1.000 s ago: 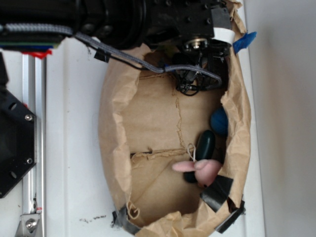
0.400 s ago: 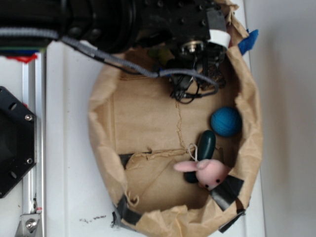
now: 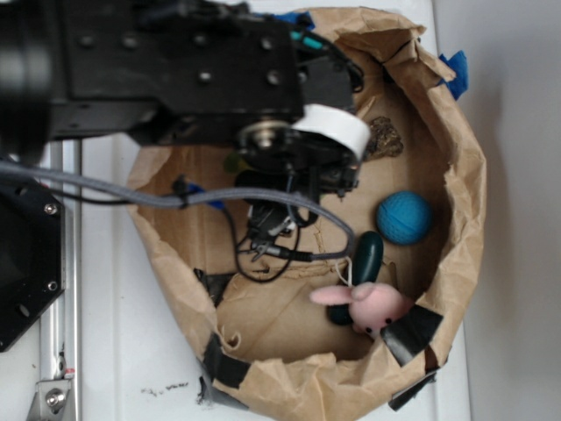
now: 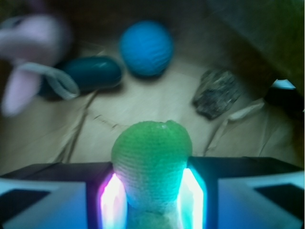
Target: Grab the green animal.
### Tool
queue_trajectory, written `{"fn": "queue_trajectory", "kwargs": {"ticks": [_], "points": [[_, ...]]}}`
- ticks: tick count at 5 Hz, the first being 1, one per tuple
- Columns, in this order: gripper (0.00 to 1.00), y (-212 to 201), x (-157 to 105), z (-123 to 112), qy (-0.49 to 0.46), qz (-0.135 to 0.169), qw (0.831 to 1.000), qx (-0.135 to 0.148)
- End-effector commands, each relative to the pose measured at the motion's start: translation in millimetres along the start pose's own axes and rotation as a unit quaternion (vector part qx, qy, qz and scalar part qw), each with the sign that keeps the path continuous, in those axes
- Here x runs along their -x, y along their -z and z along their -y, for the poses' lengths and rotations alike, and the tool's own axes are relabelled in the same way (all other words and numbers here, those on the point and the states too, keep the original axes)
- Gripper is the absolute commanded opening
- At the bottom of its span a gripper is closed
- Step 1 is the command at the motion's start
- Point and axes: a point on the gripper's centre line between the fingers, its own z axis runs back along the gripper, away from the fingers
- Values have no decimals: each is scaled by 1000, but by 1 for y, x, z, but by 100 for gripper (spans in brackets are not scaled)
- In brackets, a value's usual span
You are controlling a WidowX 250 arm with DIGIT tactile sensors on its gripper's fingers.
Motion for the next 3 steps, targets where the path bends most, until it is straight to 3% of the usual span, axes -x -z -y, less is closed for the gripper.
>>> {"fn": "queue_trajectory", "kwargs": {"ticks": [1,2,3], "points": [[0,-25,-7,13,25,30,999,7],[0,-26,-16,14,13,35,999,1],[0,-30,-21,16,-8,28,999,14]]}}
